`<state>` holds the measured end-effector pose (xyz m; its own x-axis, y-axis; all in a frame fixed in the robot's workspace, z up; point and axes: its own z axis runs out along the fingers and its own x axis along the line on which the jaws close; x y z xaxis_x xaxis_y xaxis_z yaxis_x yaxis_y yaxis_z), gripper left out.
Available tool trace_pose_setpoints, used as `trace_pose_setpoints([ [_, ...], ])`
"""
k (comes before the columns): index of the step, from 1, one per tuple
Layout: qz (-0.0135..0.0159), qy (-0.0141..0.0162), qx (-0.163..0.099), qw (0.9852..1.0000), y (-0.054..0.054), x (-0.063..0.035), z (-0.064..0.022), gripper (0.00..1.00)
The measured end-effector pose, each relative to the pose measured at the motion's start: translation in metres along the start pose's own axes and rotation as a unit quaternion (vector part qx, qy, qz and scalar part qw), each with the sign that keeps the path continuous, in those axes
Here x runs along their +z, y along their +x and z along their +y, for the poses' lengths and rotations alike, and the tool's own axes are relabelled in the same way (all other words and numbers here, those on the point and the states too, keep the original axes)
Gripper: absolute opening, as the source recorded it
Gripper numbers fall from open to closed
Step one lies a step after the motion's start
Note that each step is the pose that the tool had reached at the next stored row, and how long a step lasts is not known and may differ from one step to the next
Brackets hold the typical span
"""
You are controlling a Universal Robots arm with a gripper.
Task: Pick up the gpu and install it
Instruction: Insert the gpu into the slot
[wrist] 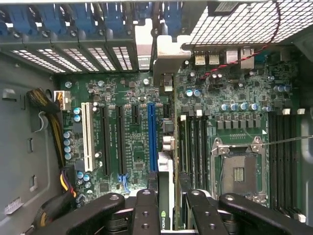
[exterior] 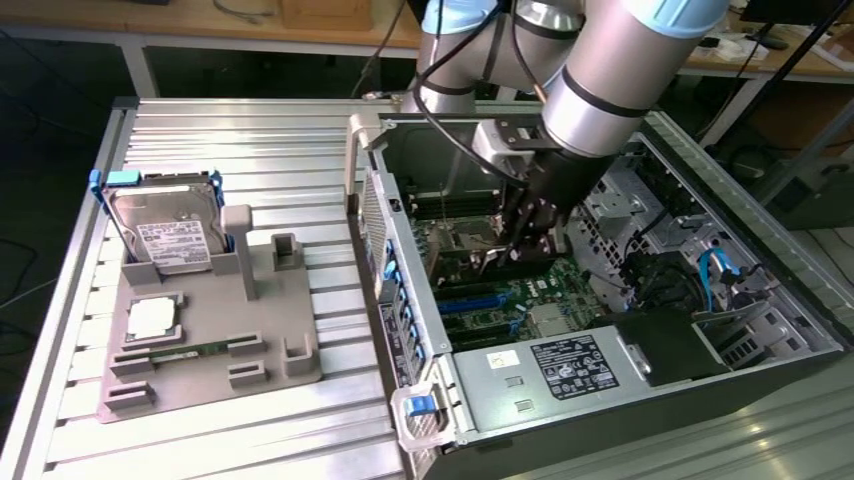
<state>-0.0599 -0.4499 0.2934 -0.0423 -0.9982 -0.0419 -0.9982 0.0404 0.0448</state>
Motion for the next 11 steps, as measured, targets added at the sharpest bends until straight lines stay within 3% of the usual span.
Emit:
trace_pose_setpoints([
  [4, -0.0001, 0.0, 0.0, 1.0, 0.0004, 0.007, -0.0002, 0.27],
  [11, 0.0, 0.0, 0.0, 1.0, 0.0008, 0.0085, 0.0046, 0.27],
])
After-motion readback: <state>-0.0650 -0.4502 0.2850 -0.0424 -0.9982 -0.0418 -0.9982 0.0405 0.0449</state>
